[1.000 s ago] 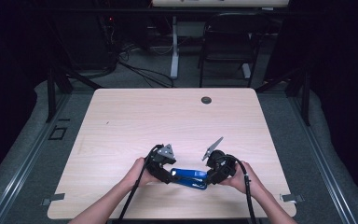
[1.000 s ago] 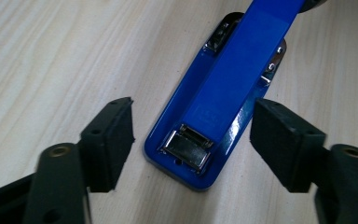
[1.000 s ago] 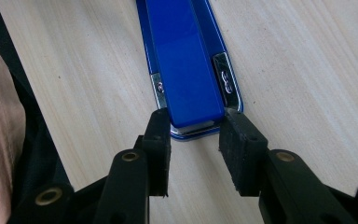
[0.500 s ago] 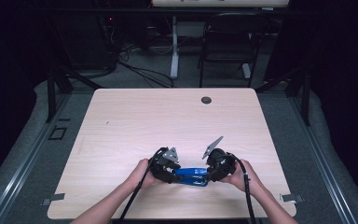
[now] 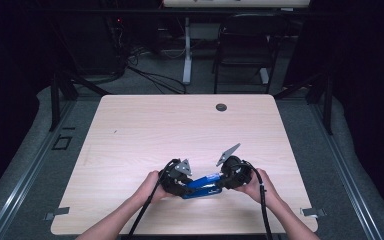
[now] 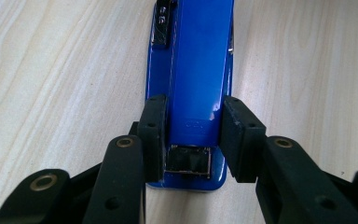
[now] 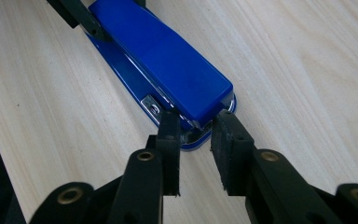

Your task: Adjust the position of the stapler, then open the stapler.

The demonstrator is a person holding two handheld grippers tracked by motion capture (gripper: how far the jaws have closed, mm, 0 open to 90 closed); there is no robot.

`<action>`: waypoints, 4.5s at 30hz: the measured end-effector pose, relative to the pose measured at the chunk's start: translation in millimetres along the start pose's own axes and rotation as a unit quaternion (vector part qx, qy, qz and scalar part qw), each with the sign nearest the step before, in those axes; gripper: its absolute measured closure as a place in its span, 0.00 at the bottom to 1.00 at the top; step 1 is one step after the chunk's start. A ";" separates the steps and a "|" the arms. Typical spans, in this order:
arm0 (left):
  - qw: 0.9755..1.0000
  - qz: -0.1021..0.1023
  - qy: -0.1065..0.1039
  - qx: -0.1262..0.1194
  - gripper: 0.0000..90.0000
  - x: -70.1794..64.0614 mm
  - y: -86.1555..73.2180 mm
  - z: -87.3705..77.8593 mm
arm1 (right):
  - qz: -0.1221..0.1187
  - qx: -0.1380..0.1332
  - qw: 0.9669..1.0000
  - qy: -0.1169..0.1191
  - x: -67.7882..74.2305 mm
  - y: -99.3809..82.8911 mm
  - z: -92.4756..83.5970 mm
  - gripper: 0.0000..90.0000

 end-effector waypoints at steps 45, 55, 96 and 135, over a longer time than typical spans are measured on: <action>1.000 -0.002 0.008 -0.016 0.36 -16.9 53.6 20.5 | 0.076 0.024 0.997 -0.015 -19.4 -20.9 -14.3 0.29; 1.000 -0.001 0.020 -0.008 0.49 -18.6 62.0 30.0 | 0.075 0.027 0.997 -0.013 -18.5 -21.2 -13.6 0.29; 0.999 0.053 -0.005 -0.005 0.73 -17.4 65.6 2.3 | 0.121 -0.060 0.991 -0.014 -23.5 -11.6 -10.5 0.63; 0.998 0.065 0.003 -0.019 0.73 -18.6 58.8 -22.1 | 0.100 -0.035 0.994 -0.001 -15.4 -1.5 8.3 0.90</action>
Point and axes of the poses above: each handheld gripper's, and its own axes: z roughly forward along the jaws, y roughly out of its top, x roughly to its left, the point moved 2 cm from there along z, roughly forward along the jaws, and after that the axes turned 10 degrees about -z, right-handed, at the moved point
